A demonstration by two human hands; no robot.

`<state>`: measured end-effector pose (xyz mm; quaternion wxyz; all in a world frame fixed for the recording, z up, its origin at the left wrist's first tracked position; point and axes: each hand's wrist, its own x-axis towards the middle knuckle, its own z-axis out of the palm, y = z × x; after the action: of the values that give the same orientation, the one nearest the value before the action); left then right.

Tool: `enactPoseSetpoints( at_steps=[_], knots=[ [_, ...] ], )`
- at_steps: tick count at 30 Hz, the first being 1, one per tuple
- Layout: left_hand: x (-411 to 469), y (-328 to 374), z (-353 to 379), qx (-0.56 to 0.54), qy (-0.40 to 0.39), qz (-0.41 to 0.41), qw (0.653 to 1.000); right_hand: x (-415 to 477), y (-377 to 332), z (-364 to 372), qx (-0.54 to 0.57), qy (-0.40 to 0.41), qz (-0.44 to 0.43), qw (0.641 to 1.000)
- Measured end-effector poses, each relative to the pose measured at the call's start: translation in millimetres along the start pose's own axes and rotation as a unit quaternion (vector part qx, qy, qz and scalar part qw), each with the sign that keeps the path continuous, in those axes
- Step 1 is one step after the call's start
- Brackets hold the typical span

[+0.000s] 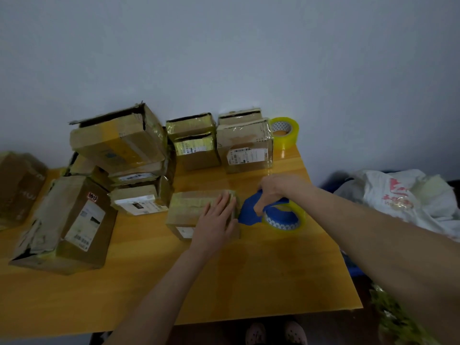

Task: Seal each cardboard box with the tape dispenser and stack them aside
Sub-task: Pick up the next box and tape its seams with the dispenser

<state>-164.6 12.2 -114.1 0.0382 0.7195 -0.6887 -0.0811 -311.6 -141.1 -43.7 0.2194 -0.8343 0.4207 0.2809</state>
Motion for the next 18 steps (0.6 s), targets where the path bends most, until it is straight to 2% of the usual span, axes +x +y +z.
enactPoseSetpoints(
  at_steps=[4,10,13,16,18],
  knots=[
    [-5.9,0.1,-2.2,-0.016,0.012,0.018,1.0,-0.5,17.7,24.0,0.005,0.002,0.026,1.0],
    [-2.6,-1.5,-12.4,-0.046,0.021,0.01,0.999,0.5,46.0,17.7,0.229,0.082,0.004,0.97],
    [-3.8,3.0,-14.8,-0.066,0.052,-0.015,0.996,4.0,49.1,16.7,0.39,0.16,0.021,0.907],
    [6.3,20.4,-11.6,-0.054,0.078,-0.143,0.985,6.3,40.4,22.9,0.518,0.19,0.03,0.833],
    [11.3,26.7,-4.4,-0.004,0.063,-0.184,0.981,7.3,33.8,28.8,0.546,0.194,0.033,0.814]
  ],
)
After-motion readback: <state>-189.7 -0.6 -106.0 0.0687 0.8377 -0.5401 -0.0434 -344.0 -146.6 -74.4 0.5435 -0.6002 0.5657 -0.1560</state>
